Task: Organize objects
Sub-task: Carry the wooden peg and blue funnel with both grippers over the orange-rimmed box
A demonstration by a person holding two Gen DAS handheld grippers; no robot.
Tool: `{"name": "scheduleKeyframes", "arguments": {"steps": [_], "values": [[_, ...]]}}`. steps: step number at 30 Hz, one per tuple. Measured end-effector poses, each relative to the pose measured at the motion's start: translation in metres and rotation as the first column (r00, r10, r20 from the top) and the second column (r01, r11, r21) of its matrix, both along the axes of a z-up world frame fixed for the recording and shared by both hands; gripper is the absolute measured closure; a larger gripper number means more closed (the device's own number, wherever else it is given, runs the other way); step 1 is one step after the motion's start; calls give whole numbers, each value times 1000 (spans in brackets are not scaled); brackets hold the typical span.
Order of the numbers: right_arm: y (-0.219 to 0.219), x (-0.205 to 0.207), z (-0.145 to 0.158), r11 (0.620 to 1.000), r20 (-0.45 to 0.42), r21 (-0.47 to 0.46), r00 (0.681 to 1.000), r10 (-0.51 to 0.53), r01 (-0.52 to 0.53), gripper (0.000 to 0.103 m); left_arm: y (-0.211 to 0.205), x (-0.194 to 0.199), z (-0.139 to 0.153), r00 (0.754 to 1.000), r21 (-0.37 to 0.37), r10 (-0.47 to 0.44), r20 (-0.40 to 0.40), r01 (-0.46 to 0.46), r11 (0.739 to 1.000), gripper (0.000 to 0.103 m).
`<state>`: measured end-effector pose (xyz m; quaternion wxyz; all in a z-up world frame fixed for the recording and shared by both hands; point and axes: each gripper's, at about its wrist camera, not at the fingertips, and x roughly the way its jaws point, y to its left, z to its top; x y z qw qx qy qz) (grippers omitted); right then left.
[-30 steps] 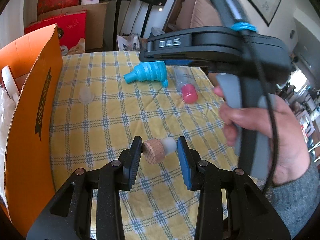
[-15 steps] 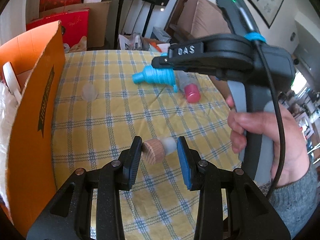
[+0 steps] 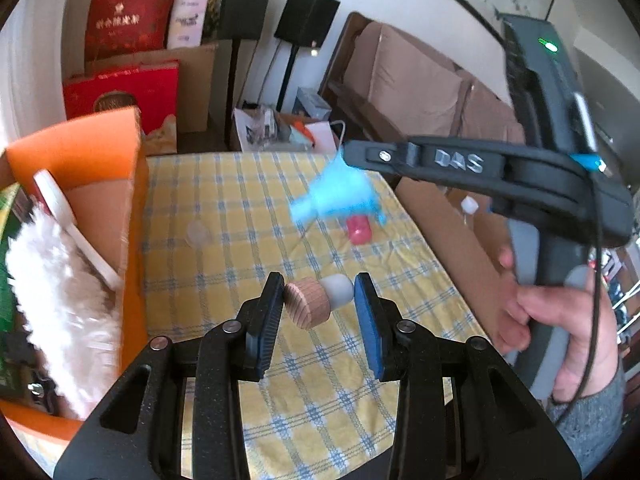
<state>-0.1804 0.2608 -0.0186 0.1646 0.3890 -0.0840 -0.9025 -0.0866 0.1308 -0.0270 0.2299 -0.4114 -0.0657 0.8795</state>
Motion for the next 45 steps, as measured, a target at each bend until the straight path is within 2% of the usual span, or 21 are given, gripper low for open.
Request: {"name": "scheduleKeyframes", "arguments": {"steps": [5, 11, 12, 13, 15, 20, 27, 28, 33, 36, 39, 41, 42, 44, 45], "values": [[-17, 17, 14, 999, -11, 36, 1000, 21, -21, 97, -21, 0, 14, 999, 3, 38, -15, -38, 999, 69], [-19, 19, -1, 997, 26, 78, 1000, -17, 15, 95, -42, 5, 23, 998, -4, 61, -26, -61, 998, 69], [-15, 18, -7, 997, 44, 67, 999, -30, 27, 85, -44, 6, 23, 998, -5, 62, -26, -62, 998, 69], [-12, 18, -11, 997, 52, 69, 998, -45, 42, 68, -45, 6, 22, 998, -7, 63, -26, -63, 998, 69], [-4, 20, -18, 994, 57, 82, 996, -76, 71, 53, -49, 6, 21, 998, -9, 65, -24, -65, 998, 69], [8, 19, -39, 991, 106, 81, 987, -118, 110, 51, -50, 8, 17, 997, -10, 68, -19, -69, 998, 69], [17, 10, -75, 985, 225, -7, 960, -165, 171, 49, -52, 8, 14, 997, -17, 73, -24, -74, 997, 69], [16, 10, -77, 984, 224, -7, 959, -171, 177, 45, -52, 7, 14, 997, -19, 72, -23, -72, 997, 69], [12, 4, -79, 984, 203, 31, 963, -179, 176, 41, -54, 4, 10, 997, -11, 73, -13, -73, 997, 69], [7, -3, -80, 984, 194, 60, 965, -177, 169, 34, -54, 4, 8, 997, -7, 71, -10, -71, 997, 69], [0, -9, -83, 987, 188, 77, 970, -156, 144, 34, -54, 2, 7, 998, -4, 66, -7, -66, 998, 69], [-7, -11, -85, 988, 179, 105, 975, -134, 117, 48, -54, 1, 7, 998, -1, 64, -4, -64, 998, 69], [-11, -12, -86, 985, 171, 136, 978, -124, 101, 65, -55, 1, 7, 998, 0, 63, -3, -63, 998, 69], [-15, -10, -82, 984, 140, 159, 985, -99, 77, 75, -56, 1, 8, 998, 2, 68, -2, -68, 998, 69], [-16, -10, -80, 987, 142, 149, 987, -77, 55, 85, -57, 1, 8, 997, 5, 71, -2, -71, 997, 69]]}}
